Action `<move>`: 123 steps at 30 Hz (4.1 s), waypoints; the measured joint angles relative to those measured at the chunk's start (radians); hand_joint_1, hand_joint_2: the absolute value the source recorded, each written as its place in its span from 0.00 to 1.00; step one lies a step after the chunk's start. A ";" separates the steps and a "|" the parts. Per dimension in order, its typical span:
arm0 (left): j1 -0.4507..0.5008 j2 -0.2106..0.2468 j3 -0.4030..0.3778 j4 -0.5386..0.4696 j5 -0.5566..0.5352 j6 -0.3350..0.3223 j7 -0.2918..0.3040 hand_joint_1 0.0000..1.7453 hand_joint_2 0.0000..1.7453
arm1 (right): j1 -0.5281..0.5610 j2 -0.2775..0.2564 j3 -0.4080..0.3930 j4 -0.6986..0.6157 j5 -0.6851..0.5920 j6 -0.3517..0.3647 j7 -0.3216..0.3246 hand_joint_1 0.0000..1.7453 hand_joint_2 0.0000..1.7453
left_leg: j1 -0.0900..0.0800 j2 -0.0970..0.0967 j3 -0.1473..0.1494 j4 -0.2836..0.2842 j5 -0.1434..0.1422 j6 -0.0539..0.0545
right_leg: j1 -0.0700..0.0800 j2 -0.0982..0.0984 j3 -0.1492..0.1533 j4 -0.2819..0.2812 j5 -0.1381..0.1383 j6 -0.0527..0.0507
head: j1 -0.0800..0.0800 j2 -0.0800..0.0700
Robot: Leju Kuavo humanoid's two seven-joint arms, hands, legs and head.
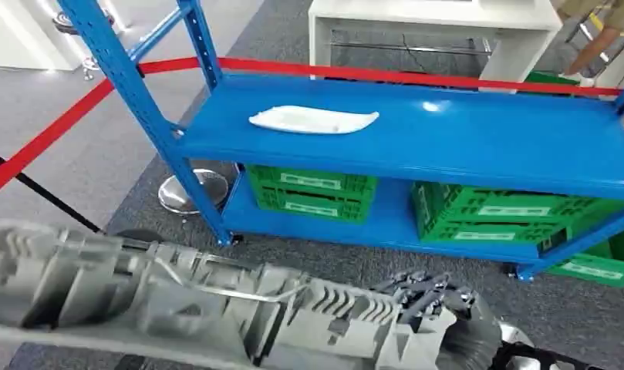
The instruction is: Take the parts from the cabinet and place them on the table.
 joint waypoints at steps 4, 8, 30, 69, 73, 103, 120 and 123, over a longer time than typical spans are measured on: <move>0.001 0.001 0.009 0.000 -0.005 -0.005 -0.007 0.00 0.00 | 0.001 0.001 -0.001 -0.018 0.004 -0.021 -0.003 1.00 1.00 | 0.004 0.001 -0.060 0.164 -0.191 -0.022 | -0.008 -0.005 -0.050 -0.003 0.052 -0.027 | -0.004 0.000; -0.008 0.000 0.018 0.000 -0.009 -0.017 -0.031 0.00 0.00 | -0.004 0.002 0.002 -0.023 0.003 -0.067 0.017 1.00 1.00 | 0.006 0.001 -0.051 0.297 -0.170 -0.030 | -0.009 -0.009 -0.109 0.003 0.093 -0.019 | -0.005 0.000; -0.015 -0.010 0.043 0.000 -0.080 -0.016 0.078 0.00 0.00 | 0.063 -0.042 -0.051 -0.031 0.062 -0.063 0.049 1.00 1.00 | 0.001 0.006 -0.001 -0.001 0.003 0.008 | 0.004 -0.004 0.012 -0.004 -0.005 0.007 | 0.000 0.000; -0.018 -0.011 0.089 0.000 -0.151 -0.022 0.116 0.00 0.00 | 0.037 -0.079 -0.084 -0.078 0.114 -0.086 0.002 1.00 1.00 | 0.001 0.014 -0.075 0.282 -0.184 -0.013 | -0.001 0.043 -0.066 -0.004 0.062 -0.028 | -0.002 0.000; -0.019 -0.008 0.092 0.000 -0.155 -0.018 0.121 0.00 0.00 | 0.029 -0.079 -0.085 -0.078 0.088 -0.065 0.001 1.00 1.00 | 0.005 -0.078 0.101 0.002 -0.091 0.017 | 0.006 0.079 -0.083 0.002 0.073 -0.017 | 0.000 0.000; -0.051 0.022 0.157 -0.007 -0.250 0.065 0.058 0.00 0.00 | 0.167 -0.014 -0.124 -0.089 0.109 -0.105 -0.106 1.00 1.00 | 0.011 -0.059 0.091 0.032 -0.105 -0.002 | -0.010 0.101 -0.118 0.017 0.098 -0.012 | 0.010 0.000; -0.052 0.044 0.213 -0.010 -0.237 0.010 0.046 0.00 0.00 | 0.202 0.001 -0.140 -0.167 0.080 -0.123 -0.120 1.00 1.00 | 0.000 0.106 0.099 0.009 -0.116 0.010 | 0.001 -0.078 -0.093 0.029 0.060 0.012 | 0.021 0.000; -0.060 0.041 0.216 -0.010 -0.243 0.011 0.022 0.00 0.00 | 0.206 0.001 -0.152 -0.170 0.077 -0.101 -0.120 1.00 1.00 | 0.001 0.140 0.100 0.006 -0.117 -0.005 | 0.003 -0.044 -0.106 0.026 0.068 -0.006 | 0.024 0.000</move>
